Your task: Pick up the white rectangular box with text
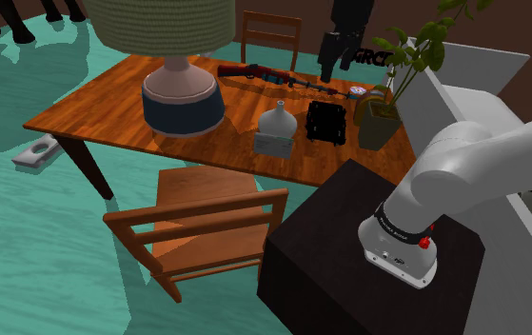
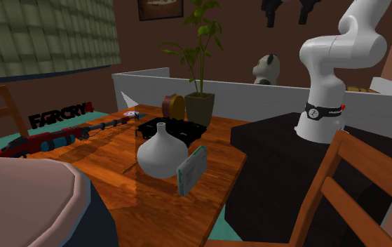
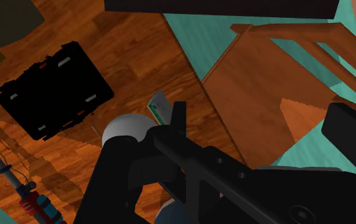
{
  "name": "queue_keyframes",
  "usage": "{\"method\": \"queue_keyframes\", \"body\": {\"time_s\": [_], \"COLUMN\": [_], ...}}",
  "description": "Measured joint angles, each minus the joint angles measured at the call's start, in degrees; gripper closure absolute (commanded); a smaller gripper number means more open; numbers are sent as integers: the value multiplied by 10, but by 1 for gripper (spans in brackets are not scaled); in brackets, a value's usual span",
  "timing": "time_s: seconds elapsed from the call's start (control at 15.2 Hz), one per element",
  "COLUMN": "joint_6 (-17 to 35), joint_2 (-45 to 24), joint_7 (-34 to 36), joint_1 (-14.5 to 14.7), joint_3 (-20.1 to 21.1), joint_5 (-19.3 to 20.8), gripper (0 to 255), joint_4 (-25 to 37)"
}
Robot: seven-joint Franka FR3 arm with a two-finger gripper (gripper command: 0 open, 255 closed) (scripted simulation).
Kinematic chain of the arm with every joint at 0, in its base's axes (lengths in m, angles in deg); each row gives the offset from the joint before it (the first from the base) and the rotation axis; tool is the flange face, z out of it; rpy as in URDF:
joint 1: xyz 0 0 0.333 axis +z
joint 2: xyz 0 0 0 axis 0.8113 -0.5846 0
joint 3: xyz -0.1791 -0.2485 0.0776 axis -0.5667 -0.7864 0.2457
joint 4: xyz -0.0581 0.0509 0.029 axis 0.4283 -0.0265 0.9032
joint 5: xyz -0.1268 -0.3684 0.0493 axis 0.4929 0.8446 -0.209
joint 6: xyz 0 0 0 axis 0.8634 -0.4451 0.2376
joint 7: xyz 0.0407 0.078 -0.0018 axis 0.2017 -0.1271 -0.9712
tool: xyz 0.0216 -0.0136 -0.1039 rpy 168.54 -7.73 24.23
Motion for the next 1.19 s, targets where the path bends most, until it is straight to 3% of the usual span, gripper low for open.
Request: {"method": "queue_keyframes", "body": {"time_s": [0.4, 1.19], "joint_6": [72, 323], "joint_2": [-33, -227], "joint_7": [-21, -94], "joint_1": [-6, -24], "joint_3": [-19, -84], "joint_5": [12, 37], "gripper": [0, 0], "joint_4": [-42, -101]}}
